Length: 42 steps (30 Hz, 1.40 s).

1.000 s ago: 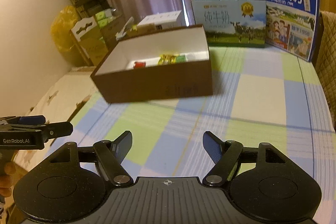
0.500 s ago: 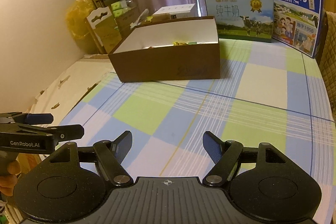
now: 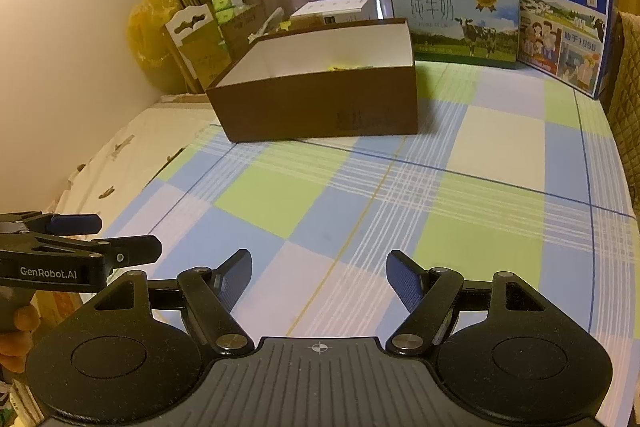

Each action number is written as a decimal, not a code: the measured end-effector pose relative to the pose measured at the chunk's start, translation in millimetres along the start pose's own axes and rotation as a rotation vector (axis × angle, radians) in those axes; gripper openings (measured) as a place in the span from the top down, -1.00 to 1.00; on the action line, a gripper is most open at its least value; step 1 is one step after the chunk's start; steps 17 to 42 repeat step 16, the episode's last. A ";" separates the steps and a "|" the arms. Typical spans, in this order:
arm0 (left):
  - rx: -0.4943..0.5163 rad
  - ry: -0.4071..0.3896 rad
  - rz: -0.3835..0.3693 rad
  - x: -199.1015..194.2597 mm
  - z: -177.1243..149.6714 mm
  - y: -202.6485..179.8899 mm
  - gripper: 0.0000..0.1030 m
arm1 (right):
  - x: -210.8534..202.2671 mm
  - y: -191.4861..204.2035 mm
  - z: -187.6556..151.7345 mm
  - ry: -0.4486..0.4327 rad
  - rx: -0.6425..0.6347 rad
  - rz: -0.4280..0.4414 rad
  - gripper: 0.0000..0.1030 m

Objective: Organize objects

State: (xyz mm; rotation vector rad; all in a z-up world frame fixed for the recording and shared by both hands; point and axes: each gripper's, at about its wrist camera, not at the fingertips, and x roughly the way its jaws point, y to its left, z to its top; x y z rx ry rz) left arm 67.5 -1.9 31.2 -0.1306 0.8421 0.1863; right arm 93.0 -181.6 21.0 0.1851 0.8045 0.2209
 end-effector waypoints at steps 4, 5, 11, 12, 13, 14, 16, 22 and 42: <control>-0.001 0.005 0.000 1.1 -2.2 -1.1 -0.98 | 1.5 -0.7 -1.6 0.006 0.003 0.001 -0.39; 0.000 0.005 0.000 1.1 -2.1 -1.3 -0.98 | 1.6 -0.8 -1.7 0.008 0.005 0.001 -0.39; 0.001 0.005 -0.011 2.9 -1.3 -1.6 -0.98 | 4.1 -0.6 -1.8 0.011 0.005 0.003 -0.39; 0.001 0.002 -0.017 3.1 -0.9 -1.4 -0.98 | 4.1 -0.6 -1.9 0.011 0.006 0.002 -0.39; 0.003 0.001 -0.021 3.4 -0.2 -1.7 -0.98 | 4.3 -0.7 -1.8 0.011 0.007 0.002 -0.39; 0.004 0.000 -0.020 3.8 0.3 -2.1 -0.98 | 4.5 -1.0 -1.6 0.010 0.007 0.000 -0.39; 0.011 -0.001 -0.018 5.3 1.4 -3.2 -0.98 | 5.2 -1.9 -0.9 0.010 0.010 -0.003 -0.39; 0.011 -0.001 -0.018 5.3 1.4 -3.2 -0.98 | 5.2 -1.9 -0.9 0.010 0.010 -0.003 -0.39; 0.011 -0.001 -0.018 5.3 1.4 -3.2 -0.98 | 5.2 -1.9 -0.9 0.010 0.010 -0.003 -0.39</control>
